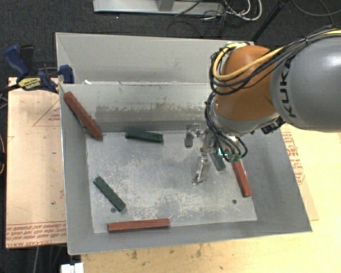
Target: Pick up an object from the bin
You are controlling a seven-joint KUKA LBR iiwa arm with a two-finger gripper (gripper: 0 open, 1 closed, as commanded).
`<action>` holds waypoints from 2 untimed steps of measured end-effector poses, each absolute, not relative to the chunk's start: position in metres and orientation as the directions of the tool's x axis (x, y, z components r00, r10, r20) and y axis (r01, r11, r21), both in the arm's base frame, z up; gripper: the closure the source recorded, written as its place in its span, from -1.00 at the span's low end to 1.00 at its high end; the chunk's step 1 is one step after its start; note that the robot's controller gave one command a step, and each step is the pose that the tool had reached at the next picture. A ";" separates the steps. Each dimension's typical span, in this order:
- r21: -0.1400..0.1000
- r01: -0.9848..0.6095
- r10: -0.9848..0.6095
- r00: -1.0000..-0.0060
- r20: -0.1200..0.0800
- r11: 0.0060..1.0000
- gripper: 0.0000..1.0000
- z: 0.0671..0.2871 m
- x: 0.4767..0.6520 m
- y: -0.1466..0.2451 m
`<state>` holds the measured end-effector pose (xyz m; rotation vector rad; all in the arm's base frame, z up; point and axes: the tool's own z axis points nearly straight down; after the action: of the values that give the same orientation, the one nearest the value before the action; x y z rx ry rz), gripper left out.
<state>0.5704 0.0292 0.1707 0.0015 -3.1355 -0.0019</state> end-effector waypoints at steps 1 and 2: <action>0.001 -0.001 -0.001 -1.000 -0.001 1.000 -1.00 0.174 0.572 0.029; 0.003 0.048 0.048 -0.999 -0.013 0.999 -1.00 0.122 0.616 0.016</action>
Offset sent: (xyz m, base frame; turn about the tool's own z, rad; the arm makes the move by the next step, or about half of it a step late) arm 0.0760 -0.0256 -0.1007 0.0916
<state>0.6161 0.0161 0.1223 -0.0756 -3.1534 -0.0037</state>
